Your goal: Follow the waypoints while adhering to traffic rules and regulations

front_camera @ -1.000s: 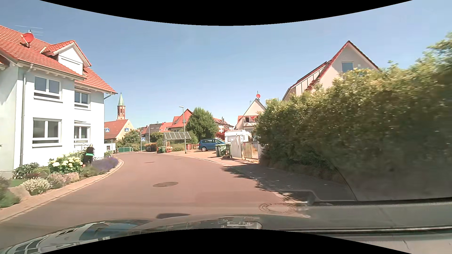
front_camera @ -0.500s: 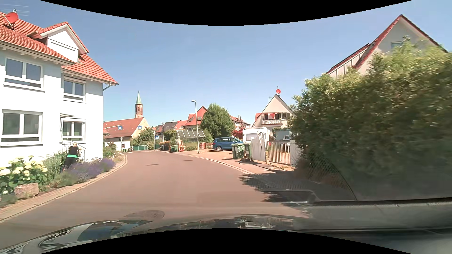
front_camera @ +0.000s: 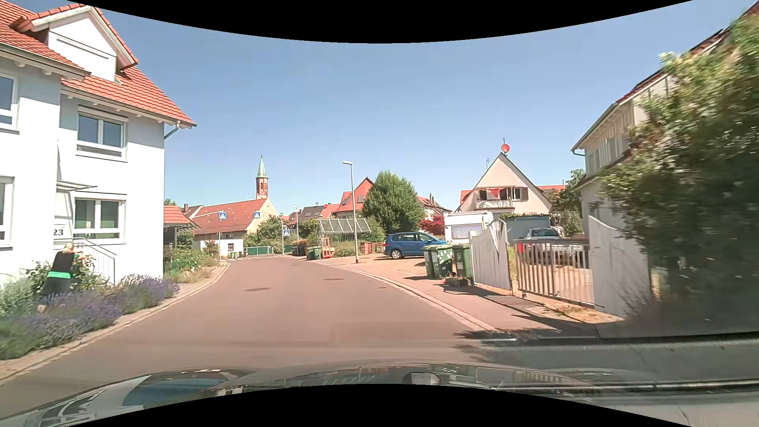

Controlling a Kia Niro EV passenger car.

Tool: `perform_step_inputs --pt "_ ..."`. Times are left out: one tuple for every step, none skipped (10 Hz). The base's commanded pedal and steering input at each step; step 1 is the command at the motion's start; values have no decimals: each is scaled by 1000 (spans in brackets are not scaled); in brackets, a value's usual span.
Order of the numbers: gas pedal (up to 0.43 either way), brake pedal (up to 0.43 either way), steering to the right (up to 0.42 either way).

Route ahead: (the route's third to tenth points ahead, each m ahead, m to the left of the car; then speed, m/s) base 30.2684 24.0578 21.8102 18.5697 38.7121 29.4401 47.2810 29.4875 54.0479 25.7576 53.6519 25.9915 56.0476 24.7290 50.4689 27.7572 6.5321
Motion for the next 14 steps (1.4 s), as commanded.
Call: perform_step_inputs --pt "47 0 -110" --pt "47 0 -110" --pt "47 0 -110" --pt "47 0 -109" --pt "47 0 -109" --pt "47 0 -109" --pt "47 0 -108" --pt "47 0 -108" --pt "47 0 -106" --pt "47 0 -105" --pt "47 0 -102" --pt "47 0 -99" --pt "47 0 -94" --pt "47 0 -89"
